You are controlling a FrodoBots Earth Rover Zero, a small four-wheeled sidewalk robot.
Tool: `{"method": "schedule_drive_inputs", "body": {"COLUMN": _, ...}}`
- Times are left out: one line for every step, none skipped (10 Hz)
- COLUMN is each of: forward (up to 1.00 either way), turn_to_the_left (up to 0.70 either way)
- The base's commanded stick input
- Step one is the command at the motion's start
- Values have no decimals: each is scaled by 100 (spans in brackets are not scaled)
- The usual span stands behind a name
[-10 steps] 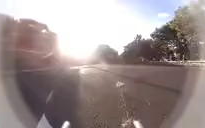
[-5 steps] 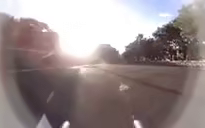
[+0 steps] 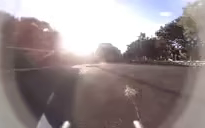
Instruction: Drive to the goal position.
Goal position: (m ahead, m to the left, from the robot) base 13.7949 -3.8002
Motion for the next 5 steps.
{"method": "schedule_drive_inputs", "body": {"forward": 70, "turn_to_the_left": 3}}
{"method": "schedule_drive_inputs", "body": {"forward": 70, "turn_to_the_left": 3}}
{"method": "schedule_drive_inputs", "body": {"forward": 70, "turn_to_the_left": 3}}
{"method": "schedule_drive_inputs", "body": {"forward": 70, "turn_to_the_left": 3}}
{"method": "schedule_drive_inputs", "body": {"forward": 70, "turn_to_the_left": 3}}
